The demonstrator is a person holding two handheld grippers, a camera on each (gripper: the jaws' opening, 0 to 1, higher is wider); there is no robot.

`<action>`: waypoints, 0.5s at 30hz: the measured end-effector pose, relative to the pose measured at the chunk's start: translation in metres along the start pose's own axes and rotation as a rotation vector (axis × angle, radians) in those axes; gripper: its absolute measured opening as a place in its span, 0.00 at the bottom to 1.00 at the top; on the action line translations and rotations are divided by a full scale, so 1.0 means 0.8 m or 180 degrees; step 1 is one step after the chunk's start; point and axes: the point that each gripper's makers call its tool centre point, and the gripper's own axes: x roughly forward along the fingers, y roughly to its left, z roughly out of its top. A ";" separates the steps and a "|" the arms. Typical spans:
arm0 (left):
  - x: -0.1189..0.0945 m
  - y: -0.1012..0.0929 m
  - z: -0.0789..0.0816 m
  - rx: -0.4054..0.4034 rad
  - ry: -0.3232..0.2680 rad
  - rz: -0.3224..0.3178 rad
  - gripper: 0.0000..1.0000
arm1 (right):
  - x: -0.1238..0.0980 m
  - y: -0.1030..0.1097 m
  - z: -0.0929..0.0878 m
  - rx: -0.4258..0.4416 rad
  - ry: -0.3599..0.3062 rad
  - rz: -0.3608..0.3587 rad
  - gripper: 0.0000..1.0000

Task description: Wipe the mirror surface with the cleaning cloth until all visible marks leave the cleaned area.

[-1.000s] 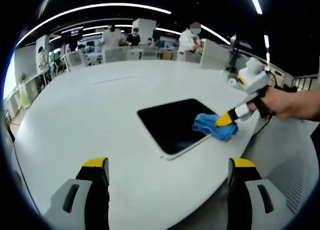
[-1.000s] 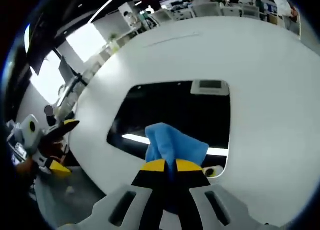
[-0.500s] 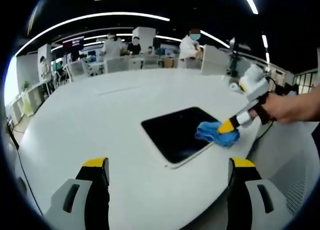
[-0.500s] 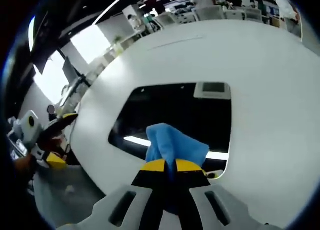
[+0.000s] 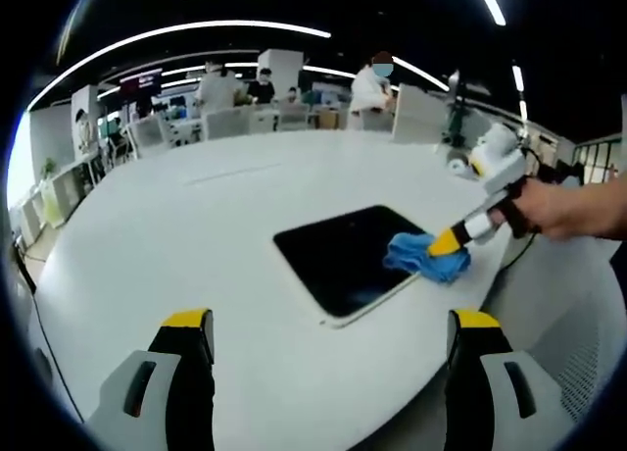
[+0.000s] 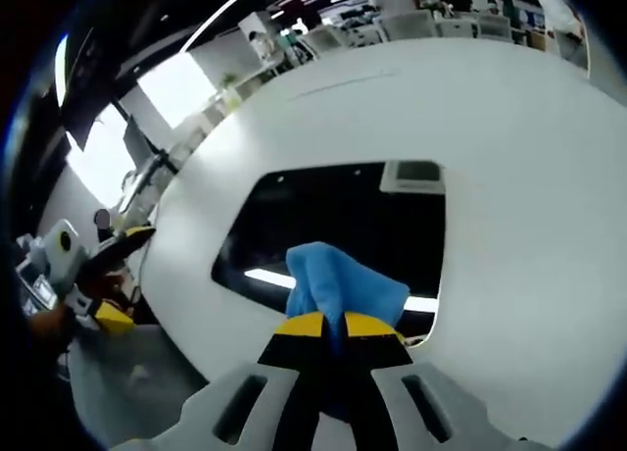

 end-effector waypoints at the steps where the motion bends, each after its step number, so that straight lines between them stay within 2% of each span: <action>1: 0.000 0.000 0.000 -0.0006 0.0002 -0.0001 0.99 | -0.001 -0.001 0.000 -0.0006 0.0005 -0.0007 0.00; 5: 0.000 0.000 0.000 -0.0009 0.0010 0.0005 0.99 | -0.002 -0.003 -0.001 -0.0016 0.0035 0.0029 0.00; 11: 0.000 0.000 -0.002 0.0011 0.0030 0.0003 0.99 | -0.005 -0.006 -0.003 -0.0048 0.0067 -0.0027 0.00; 15: 0.000 -0.001 -0.001 0.0030 0.0032 -0.0002 0.99 | -0.010 -0.018 -0.004 -0.0054 0.0081 -0.0105 0.00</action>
